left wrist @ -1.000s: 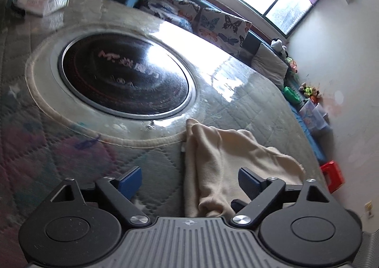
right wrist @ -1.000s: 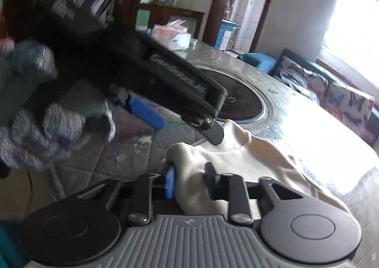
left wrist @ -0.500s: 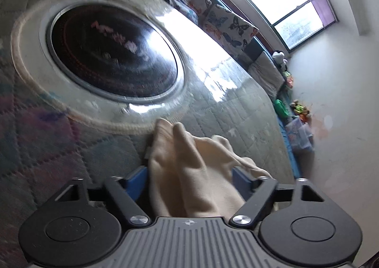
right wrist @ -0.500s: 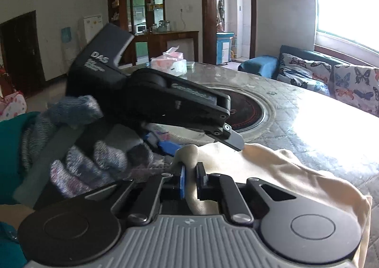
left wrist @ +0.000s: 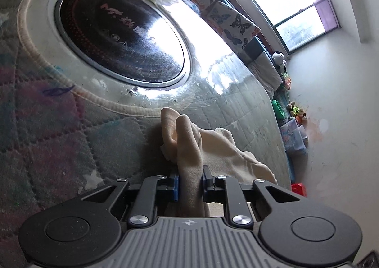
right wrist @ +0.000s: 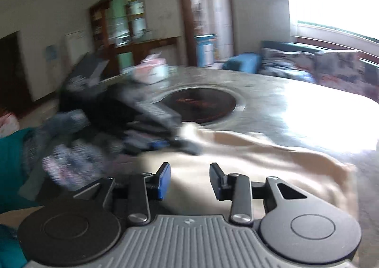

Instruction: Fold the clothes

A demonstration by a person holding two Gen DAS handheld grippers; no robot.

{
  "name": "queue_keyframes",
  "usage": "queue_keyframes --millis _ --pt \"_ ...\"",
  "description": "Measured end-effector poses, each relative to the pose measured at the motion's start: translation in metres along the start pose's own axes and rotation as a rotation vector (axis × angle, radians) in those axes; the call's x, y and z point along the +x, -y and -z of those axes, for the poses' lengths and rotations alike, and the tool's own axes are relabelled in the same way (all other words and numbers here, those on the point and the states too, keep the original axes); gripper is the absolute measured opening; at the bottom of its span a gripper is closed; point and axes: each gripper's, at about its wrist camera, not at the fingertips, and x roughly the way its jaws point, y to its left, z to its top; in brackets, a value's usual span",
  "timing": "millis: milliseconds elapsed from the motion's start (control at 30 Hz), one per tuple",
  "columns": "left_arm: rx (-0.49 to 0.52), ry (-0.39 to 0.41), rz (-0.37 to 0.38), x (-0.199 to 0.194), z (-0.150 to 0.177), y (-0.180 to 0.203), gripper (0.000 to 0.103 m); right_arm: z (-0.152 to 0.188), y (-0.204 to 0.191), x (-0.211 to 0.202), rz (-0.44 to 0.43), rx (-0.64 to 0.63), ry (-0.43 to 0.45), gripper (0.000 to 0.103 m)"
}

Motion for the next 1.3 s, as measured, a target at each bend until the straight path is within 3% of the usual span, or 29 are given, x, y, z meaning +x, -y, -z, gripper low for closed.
queue_keyframes --millis 100,233,333,467,533,600,700,1033,1300 --pt "0.024 0.005 -0.005 -0.001 0.001 0.002 0.020 0.001 0.038 -0.004 0.138 0.065 0.003 0.049" --pt "0.050 0.008 -0.007 0.000 0.001 0.003 0.020 0.010 0.092 -0.002 0.312 0.166 -0.018 0.050" --pt "0.073 0.008 -0.013 0.001 0.000 0.005 0.020 0.020 0.124 0.003 0.356 0.266 -0.036 0.051" --pt "0.130 0.016 -0.035 0.003 0.001 0.013 0.020 0.031 0.147 0.009 0.326 0.364 -0.024 0.055" --pt "0.166 0.023 -0.050 0.005 0.002 0.018 0.020 0.031 0.145 0.012 0.314 0.355 -0.023 0.052" --pt "0.201 0.030 -0.065 0.006 0.004 0.023 0.019 0.031 0.144 0.013 0.285 0.352 -0.024 0.029" --pt "0.244 0.039 -0.081 0.007 0.005 0.029 0.019 0.029 0.138 0.013 0.267 0.364 -0.012 0.014" --pt "0.359 0.065 -0.016 0.006 0.005 0.071 0.017 0.017 0.118 -0.054 0.294 0.345 0.130 0.012" --pt "0.446 0.031 0.052 0.032 0.018 0.119 0.017 0.006 0.123 -0.104 0.434 0.297 0.194 0.012"
